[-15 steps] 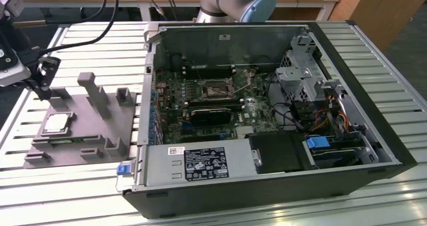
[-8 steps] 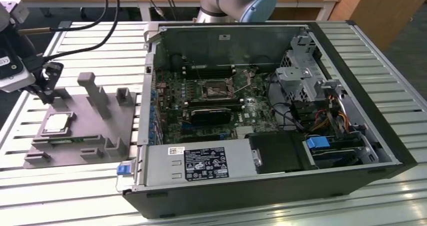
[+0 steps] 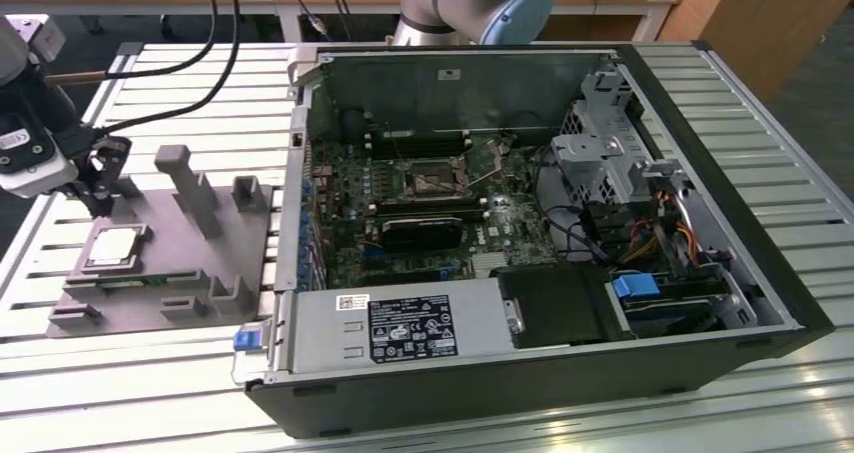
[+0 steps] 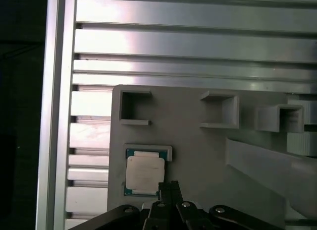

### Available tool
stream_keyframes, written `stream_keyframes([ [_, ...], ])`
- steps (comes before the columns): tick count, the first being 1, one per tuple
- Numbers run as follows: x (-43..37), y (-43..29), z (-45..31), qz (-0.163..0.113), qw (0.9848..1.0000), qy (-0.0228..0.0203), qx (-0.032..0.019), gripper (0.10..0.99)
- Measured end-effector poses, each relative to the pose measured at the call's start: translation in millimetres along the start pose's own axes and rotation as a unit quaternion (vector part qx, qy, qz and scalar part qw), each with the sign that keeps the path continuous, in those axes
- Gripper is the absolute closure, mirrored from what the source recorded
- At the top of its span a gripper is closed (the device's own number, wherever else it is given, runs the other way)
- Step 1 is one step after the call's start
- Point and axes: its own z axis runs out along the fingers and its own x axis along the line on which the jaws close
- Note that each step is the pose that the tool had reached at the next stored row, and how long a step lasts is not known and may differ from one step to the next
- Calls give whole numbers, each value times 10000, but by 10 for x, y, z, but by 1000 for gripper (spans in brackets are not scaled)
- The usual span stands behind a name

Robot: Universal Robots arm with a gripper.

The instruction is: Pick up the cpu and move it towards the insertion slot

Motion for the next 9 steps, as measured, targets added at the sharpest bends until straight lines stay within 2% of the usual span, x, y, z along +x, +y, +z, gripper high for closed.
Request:
stream_keyframes([
  [9, 71, -5, 163, 0, 10000, -1, -1, 984],
])
